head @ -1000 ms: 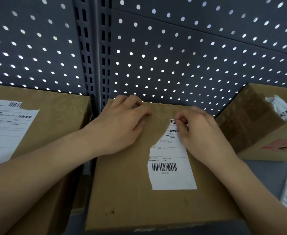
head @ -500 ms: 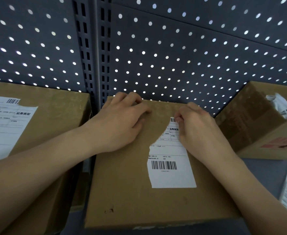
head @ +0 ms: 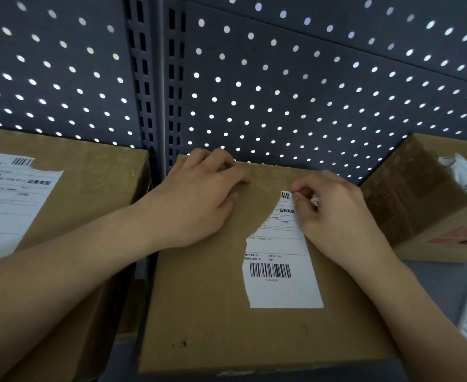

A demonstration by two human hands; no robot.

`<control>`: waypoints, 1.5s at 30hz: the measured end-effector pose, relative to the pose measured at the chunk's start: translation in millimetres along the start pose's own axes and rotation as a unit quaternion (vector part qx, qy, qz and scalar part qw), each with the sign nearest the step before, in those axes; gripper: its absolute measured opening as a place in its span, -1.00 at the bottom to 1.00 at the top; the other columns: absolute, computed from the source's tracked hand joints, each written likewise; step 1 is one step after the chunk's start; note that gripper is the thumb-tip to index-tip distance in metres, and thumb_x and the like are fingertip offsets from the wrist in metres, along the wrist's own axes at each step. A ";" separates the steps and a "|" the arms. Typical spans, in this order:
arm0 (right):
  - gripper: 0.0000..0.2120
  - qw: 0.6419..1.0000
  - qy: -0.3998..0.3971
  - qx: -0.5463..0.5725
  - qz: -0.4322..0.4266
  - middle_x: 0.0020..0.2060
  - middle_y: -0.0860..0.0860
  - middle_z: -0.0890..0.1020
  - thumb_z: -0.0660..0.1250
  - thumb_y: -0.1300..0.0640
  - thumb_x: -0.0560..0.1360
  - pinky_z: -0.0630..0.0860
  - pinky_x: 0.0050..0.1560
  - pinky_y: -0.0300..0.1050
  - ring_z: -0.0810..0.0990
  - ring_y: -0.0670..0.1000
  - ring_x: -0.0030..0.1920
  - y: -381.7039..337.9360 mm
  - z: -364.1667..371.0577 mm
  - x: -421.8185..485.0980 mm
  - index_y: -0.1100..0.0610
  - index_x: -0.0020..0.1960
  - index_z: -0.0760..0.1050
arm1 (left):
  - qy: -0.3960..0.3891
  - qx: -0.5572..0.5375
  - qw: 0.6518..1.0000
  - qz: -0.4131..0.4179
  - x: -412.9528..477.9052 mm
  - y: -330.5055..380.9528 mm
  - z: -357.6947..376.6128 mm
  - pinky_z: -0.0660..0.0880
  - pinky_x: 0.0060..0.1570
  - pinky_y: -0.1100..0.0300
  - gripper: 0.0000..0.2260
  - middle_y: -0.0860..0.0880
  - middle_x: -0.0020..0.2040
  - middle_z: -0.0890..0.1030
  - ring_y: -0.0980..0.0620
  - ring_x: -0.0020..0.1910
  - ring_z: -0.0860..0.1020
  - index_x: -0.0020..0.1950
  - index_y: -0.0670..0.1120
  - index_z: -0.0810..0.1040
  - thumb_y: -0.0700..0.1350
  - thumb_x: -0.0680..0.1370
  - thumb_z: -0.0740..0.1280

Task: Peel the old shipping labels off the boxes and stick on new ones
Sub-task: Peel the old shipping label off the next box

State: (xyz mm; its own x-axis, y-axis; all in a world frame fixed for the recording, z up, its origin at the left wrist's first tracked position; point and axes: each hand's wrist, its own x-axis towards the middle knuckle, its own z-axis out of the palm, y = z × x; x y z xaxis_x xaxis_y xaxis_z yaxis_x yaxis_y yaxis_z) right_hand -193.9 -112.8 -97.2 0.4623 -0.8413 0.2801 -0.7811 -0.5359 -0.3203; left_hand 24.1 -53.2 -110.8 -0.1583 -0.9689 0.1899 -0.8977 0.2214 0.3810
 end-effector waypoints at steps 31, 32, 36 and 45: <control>-0.82 0.994 0.013 -0.013 -0.105 -0.17 -0.15 0.48 0.29 0.28 0.56 0.44 -0.18 -0.12 0.50 -0.03 -0.17 9.1 10.1 11.9 0.05 -0.02 0.61 | -0.005 0.006 1.000 -0.008 1.2 -0.1 1.3 0.23 0.38 0.00 -0.67 0.13 0.30 0.35 0.03 0.30 0.25 0.37 0.15 0.38 0.01 0.61 0.14; -0.81 0.994 0.014 -0.015 -0.104 -0.19 -0.15 0.47 0.29 0.30 0.54 0.41 -0.21 -0.16 0.47 -0.05 -0.21 8.5 10.7 12.0 0.06 -0.04 0.61 | -0.005 0.006 1.000 -0.008 1.0 -0.2 1.1 0.23 0.38 0.01 -0.67 0.13 0.30 0.35 0.03 0.30 0.25 0.37 0.15 0.39 0.01 0.61 0.15; -0.79 0.994 0.017 -0.013 -0.110 -0.23 -0.13 0.43 0.30 0.38 0.50 0.26 -0.27 -0.28 0.38 -0.10 -0.27 9.0 10.6 11.9 0.11 -0.08 0.61 | -0.001 0.008 1.000 -0.007 0.7 0.1 0.9 0.23 0.37 0.02 -0.68 0.13 0.30 0.36 0.03 0.30 0.26 0.36 0.14 0.40 0.00 0.61 0.16; -0.85 0.997 0.021 0.033 -0.064 -0.16 -0.05 0.55 0.27 0.25 0.58 0.35 -0.13 -0.40 0.47 -0.09 -0.16 14.0 6.2 3.6 0.08 -0.02 0.59 | -0.001 0.006 1.000 -0.002 0.6 0.0 0.5 0.23 0.38 0.02 -0.68 0.14 0.30 0.35 0.04 0.30 0.26 0.36 0.14 0.40 0.01 0.61 0.14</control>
State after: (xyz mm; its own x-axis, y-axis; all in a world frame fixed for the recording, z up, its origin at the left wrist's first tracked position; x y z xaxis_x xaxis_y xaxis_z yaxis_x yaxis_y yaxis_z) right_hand -200.6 -123.7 -106.3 0.5379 -0.7623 0.3600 -0.6869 -0.6439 -0.3369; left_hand 23.8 -53.9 -111.1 -0.1554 -0.9702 0.1857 -0.9035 0.2157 0.3705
